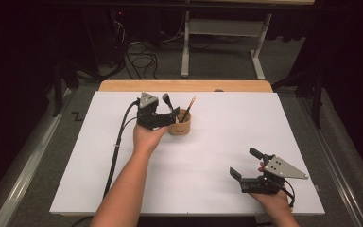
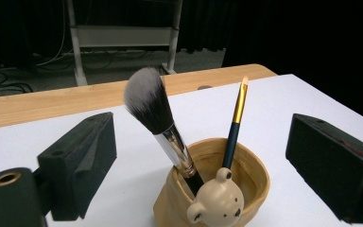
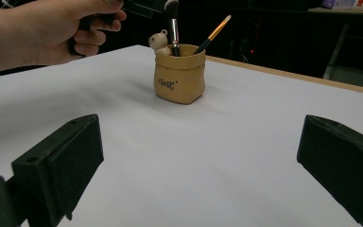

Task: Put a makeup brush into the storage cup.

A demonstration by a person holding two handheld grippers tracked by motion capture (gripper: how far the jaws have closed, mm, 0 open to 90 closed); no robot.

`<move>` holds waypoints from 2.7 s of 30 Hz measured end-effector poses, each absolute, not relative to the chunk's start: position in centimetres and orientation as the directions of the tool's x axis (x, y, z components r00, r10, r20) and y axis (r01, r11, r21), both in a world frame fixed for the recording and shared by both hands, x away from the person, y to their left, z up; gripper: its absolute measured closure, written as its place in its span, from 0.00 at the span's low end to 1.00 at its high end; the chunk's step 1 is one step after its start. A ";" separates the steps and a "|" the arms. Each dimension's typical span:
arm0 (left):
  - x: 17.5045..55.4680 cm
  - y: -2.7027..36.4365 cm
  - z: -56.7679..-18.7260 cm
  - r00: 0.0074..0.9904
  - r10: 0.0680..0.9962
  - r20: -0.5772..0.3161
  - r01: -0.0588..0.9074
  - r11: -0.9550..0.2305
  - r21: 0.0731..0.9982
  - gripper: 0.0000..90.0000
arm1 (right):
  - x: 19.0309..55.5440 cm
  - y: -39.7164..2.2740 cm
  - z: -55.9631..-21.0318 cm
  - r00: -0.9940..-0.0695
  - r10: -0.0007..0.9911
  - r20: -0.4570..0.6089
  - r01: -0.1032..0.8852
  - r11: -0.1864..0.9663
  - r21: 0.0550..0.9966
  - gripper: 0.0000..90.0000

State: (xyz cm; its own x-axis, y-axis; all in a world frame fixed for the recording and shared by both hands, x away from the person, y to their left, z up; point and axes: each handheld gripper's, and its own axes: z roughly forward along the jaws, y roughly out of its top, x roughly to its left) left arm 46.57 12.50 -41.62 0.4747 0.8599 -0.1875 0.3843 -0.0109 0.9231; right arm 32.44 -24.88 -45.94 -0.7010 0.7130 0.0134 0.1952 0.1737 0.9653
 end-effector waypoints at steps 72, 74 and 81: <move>36.4 17.2 -43.3 0.519 0.843 -0.144 0.344 -0.051 0.938 0.00 | 32.6 -24.2 -46.2 -0.704 0.710 -0.013 0.189 0.205 0.960 0.01; 36.0 17.4 -43.4 0.521 0.840 -0.149 0.343 -0.046 0.938 0.00 | 32.6 -24.2 -46.2 -0.703 0.711 -0.012 0.190 0.204 0.960 0.01; 33.9 18.8 -44.2 0.517 0.844 -0.145 0.334 -0.043 0.942 0.00 | 32.6 -24.5 -46.1 -0.702 0.712 -0.007 0.193 0.200 0.960 0.00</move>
